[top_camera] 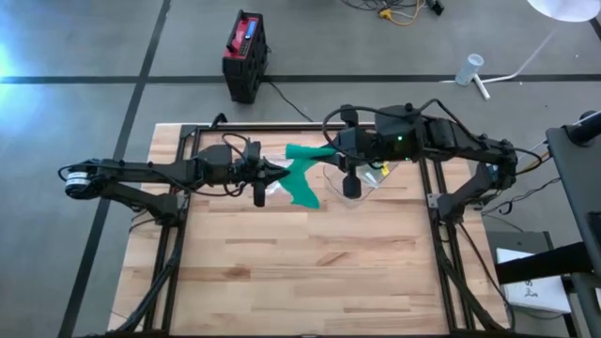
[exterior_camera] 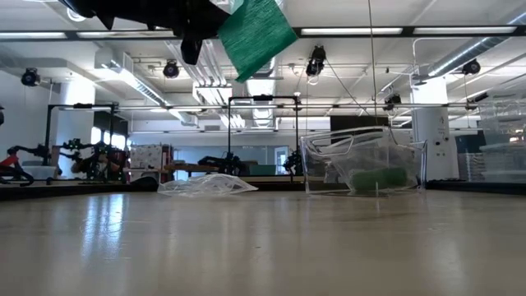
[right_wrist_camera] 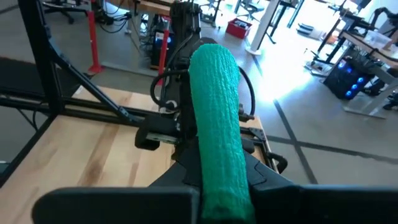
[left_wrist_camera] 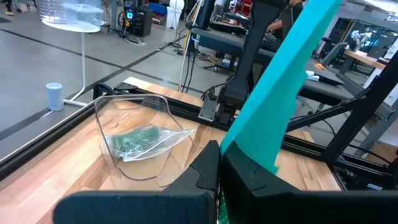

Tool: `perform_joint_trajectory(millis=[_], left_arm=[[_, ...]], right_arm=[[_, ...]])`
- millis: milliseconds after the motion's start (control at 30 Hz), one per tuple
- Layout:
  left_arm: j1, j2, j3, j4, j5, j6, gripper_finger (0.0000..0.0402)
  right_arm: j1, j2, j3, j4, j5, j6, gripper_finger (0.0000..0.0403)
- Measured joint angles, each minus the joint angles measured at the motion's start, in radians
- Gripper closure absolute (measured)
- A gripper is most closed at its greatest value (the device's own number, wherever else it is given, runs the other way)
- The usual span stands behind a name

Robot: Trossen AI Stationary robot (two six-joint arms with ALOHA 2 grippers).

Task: Roll bandage
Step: Roll the dark green bandage

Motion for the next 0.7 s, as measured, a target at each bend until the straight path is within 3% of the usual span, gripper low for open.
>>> perform_joint_trajectory(millis=[133, 400, 700], left_arm=[[0.001, 0.0, -0.003, -0.002, -0.002, 0.023, 0.0401], [-0.032, -0.069, 0.025, 0.058, 0.054, 0.265, 0.0389], [-0.043, -0.109, 0.091, 0.074, 0.058, 0.369, 0.0277]], right_arm=[[0.0, 0.0, 0.0, -0.009, 0.008, -0.003, 0.0376], [-0.001, 0.031, -0.012, -0.011, 0.056, -0.109, 0.0381], [-0.001, 0.099, -0.014, -0.014, 0.061, -0.164, 0.0383]])
